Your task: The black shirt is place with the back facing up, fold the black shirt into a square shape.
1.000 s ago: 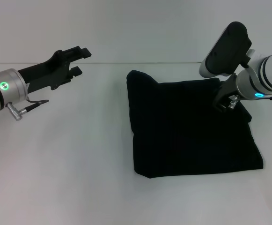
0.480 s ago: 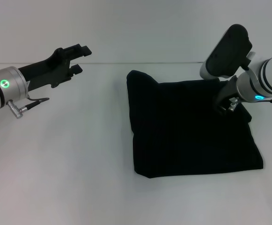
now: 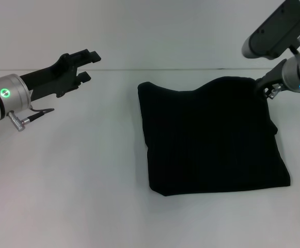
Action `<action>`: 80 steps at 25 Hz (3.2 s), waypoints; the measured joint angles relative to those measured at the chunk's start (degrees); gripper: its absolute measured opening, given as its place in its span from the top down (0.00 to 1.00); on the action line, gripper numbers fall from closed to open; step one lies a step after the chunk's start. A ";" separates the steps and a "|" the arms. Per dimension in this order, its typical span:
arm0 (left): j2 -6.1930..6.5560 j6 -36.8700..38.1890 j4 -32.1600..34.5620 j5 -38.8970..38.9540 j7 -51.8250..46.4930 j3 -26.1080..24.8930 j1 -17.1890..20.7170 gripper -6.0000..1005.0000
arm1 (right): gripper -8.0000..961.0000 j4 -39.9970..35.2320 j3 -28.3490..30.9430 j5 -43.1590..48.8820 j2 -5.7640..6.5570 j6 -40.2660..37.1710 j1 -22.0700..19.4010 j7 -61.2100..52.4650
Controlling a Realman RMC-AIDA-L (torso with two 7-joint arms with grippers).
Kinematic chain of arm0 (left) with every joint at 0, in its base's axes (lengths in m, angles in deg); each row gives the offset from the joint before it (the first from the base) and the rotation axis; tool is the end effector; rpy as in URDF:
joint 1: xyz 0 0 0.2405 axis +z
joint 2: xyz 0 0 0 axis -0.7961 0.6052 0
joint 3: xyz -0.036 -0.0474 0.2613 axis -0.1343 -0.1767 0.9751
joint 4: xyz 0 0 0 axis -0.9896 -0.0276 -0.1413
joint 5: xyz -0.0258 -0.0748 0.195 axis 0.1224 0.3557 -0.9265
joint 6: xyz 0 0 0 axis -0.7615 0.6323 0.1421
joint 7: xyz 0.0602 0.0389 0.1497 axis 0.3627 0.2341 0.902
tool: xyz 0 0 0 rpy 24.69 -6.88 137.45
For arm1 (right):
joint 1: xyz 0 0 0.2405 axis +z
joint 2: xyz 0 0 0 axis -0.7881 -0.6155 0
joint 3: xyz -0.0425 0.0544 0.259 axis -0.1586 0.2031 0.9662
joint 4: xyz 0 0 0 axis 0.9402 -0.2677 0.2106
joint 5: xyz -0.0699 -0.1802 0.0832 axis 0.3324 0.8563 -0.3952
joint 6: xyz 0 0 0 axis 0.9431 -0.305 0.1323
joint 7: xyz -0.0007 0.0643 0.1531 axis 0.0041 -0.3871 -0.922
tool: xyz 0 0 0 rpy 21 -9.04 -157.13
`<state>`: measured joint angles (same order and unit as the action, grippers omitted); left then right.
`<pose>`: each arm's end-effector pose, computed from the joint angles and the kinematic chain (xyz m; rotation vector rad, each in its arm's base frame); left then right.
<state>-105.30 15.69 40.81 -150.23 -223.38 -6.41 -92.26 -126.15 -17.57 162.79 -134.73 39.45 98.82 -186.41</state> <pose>-0.2611 0.4457 0.0016 -1.7376 -1.8730 -1.1045 0.2174 0.4851 -0.0158 -2.2010 0.5027 -0.4352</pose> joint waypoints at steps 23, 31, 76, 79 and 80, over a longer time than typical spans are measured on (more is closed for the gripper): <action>-0.41 0.92 0.00 0.77 0.08 -0.01 0.47 0.31 | 0.81 10.07 4.13 0.26 4.33 7.30 2.50 -12.99; 0.36 6.01 0.47 -0.79 0.22 0.86 0.48 0.31 | 0.59 4.33 30.93 -10.08 5.90 -3.65 0.89 -5.19; -5.80 10.53 -2.35 -22.00 -9.59 12.55 -0.95 0.59 | 0.16 15.99 44.27 -43.23 15.90 -25.41 -5.78 -5.62; -5.80 10.99 -2.37 -21.96 -9.00 12.51 -0.91 0.74 | 0.16 16.08 44.27 -43.23 15.90 -25.41 -5.76 -5.61; -5.80 11.30 -2.38 -21.93 -8.59 12.38 -0.88 0.78 | 0.16 16.14 44.27 -43.23 15.90 -25.41 -5.76 -5.61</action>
<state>-111.10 26.99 38.43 -172.16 -231.97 5.97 -93.14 -110.02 26.70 119.56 -118.83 14.03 93.06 -192.02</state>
